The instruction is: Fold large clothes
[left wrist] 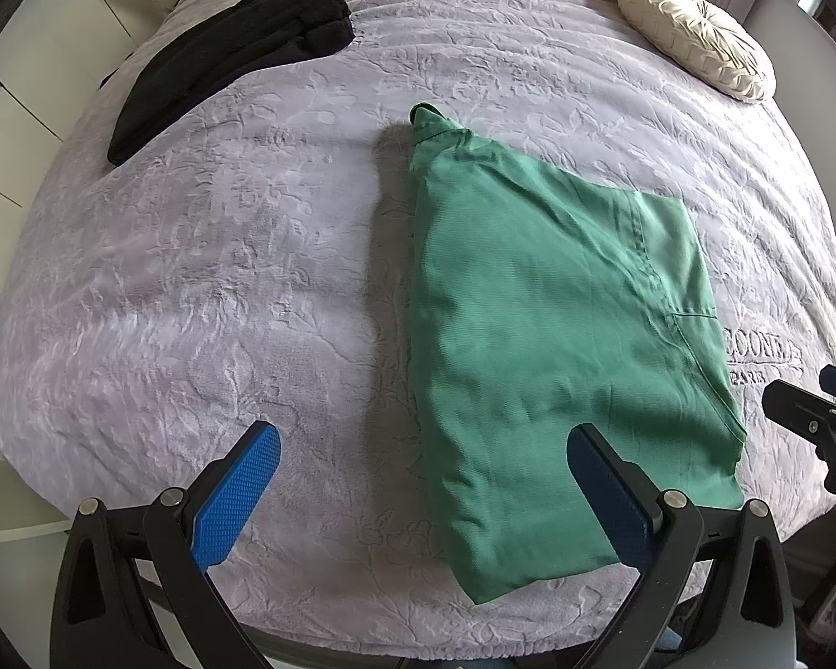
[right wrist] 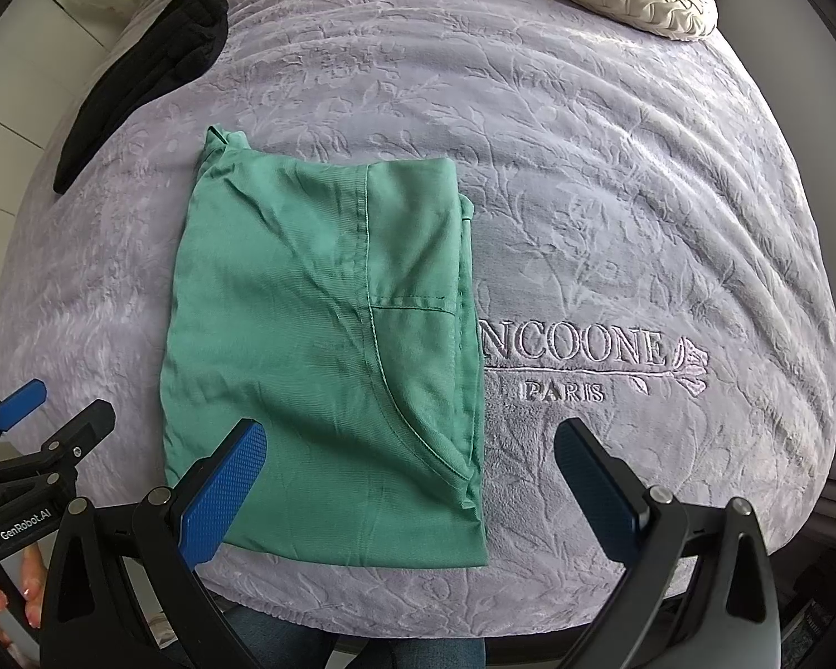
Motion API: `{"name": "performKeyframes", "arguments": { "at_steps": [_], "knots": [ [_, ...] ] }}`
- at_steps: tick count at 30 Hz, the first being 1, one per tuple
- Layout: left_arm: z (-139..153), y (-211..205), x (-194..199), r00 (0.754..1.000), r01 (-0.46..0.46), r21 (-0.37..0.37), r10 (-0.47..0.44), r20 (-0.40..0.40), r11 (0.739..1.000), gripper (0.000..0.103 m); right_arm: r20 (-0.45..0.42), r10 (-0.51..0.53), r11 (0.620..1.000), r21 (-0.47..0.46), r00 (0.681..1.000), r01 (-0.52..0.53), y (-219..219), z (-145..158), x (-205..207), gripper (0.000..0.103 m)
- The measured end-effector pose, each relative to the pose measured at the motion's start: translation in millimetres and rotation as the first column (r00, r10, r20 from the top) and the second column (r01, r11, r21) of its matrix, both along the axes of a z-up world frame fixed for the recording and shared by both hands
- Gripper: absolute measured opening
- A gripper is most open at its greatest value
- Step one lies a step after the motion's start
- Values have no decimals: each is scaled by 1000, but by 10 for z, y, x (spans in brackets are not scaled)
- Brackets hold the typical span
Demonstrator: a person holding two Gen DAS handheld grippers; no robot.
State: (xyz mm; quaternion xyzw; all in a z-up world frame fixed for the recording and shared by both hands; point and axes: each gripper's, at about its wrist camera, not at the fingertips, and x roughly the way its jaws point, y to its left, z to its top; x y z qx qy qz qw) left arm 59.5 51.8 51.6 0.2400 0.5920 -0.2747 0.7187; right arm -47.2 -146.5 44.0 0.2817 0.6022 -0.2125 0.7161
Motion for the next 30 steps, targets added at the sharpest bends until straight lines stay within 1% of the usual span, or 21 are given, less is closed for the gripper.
{"name": "performKeyframes", "arguments": {
  "at_steps": [15, 30],
  "knots": [
    [9, -4, -10, 1000, -1, 1, 1, 5, 1000, 103, -1, 4, 1000, -4, 1000, -4, -17, -6, -21, 103],
    [15, -69, -103, 1000, 23, 11, -23, 18, 1000, 103, -4, 2, 1000, -5, 1000, -2, -40, -22, -76, 103]
  ]
}}
